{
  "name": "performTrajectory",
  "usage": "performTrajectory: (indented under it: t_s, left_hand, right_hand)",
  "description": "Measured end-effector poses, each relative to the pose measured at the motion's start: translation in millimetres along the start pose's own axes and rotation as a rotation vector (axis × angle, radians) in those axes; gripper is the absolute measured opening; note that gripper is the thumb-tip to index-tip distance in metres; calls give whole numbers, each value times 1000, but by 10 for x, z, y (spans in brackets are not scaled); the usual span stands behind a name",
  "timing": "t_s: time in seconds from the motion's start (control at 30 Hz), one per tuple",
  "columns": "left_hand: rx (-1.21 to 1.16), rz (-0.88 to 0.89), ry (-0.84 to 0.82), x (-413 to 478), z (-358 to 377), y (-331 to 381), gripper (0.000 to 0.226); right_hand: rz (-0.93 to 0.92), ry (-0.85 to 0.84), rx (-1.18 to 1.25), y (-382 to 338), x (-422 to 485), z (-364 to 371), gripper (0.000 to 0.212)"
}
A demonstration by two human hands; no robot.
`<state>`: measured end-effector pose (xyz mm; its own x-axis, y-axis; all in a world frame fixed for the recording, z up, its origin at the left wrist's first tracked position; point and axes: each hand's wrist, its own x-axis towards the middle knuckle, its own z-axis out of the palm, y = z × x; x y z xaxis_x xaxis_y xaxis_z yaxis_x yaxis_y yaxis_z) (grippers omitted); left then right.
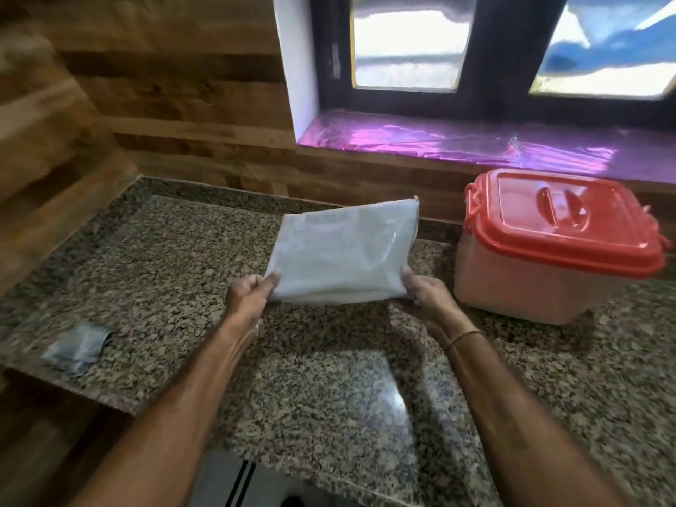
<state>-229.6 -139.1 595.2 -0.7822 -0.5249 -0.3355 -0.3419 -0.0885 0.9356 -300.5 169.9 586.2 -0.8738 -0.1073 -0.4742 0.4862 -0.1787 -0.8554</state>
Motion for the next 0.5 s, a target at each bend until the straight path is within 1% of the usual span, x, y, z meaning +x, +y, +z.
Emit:
performTrajectory:
  t_s: [0.1, 0.2, 0.27, 0.37, 0.4, 0.47, 0.5]
  left_hand:
    - [32, 20, 40, -181, -109, -322, 32]
    - [110, -40, 112, -438, -208, -872, 39]
    - [172, -109, 132, -577, -278, -1209, 41]
    - [242, -160, 136, -711, -362, -1519, 31]
    - [267, -167, 145, -744, -374, -1568, 34]
    - [369, -150, 149, -787, -387, -1636, 45]
    - [424, -147, 138, -795, -389, -1643, 46]
  right_hand:
    - [53, 32, -88, 326, -38, -100, 29]
    - [136, 71, -155, 796, -159, -192, 21]
    - [190, 92, -188, 1056, -254, -197, 22]
    - [247, 107, -255, 1313, -380, -201, 23]
    - [247, 119, -287, 1358, -407, -215, 23]
    - [203, 152, -395, 1415, -435, -241, 28]
    - [172, 168, -449, 1422, -446, -250, 28]
